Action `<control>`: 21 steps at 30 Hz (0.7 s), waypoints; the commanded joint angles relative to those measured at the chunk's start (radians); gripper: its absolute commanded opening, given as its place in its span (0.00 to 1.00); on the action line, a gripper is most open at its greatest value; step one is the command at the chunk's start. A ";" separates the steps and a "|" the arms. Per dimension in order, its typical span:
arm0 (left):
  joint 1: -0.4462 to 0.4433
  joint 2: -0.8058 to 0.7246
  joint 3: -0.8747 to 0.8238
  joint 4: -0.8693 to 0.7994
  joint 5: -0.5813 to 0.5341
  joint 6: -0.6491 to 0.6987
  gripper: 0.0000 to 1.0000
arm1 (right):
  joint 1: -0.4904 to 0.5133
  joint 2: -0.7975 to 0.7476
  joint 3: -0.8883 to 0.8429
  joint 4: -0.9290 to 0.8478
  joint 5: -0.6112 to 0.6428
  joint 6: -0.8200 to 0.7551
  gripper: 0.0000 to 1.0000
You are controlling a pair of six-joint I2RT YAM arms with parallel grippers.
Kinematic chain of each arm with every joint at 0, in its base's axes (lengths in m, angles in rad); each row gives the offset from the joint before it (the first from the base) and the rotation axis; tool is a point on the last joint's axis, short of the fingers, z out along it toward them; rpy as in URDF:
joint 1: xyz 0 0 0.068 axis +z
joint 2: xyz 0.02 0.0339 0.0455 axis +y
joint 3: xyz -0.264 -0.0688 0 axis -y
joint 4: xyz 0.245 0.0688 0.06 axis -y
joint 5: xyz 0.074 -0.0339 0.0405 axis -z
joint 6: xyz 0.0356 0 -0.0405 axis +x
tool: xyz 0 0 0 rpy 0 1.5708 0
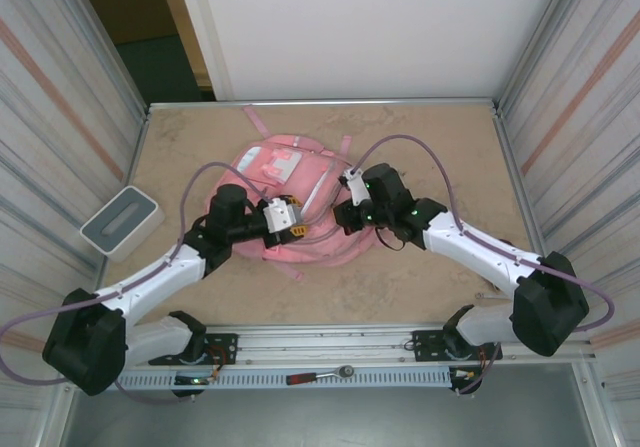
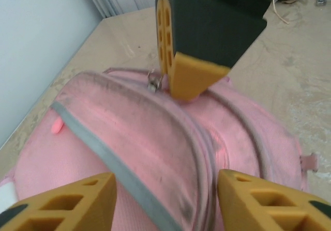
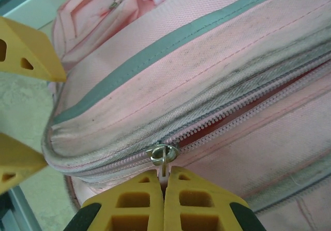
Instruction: Pack the student bag
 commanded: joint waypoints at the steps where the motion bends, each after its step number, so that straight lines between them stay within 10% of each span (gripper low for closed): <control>1: -0.059 -0.007 0.060 -0.071 -0.055 0.021 0.56 | 0.030 -0.030 0.055 0.045 -0.001 0.030 0.00; 6: -0.093 0.063 0.094 -0.074 -0.105 0.026 0.54 | 0.071 -0.040 0.070 0.041 0.014 0.036 0.00; 21: 0.001 0.040 0.022 0.032 -0.017 -0.041 0.01 | 0.006 -0.005 0.045 -0.078 0.058 -0.041 0.00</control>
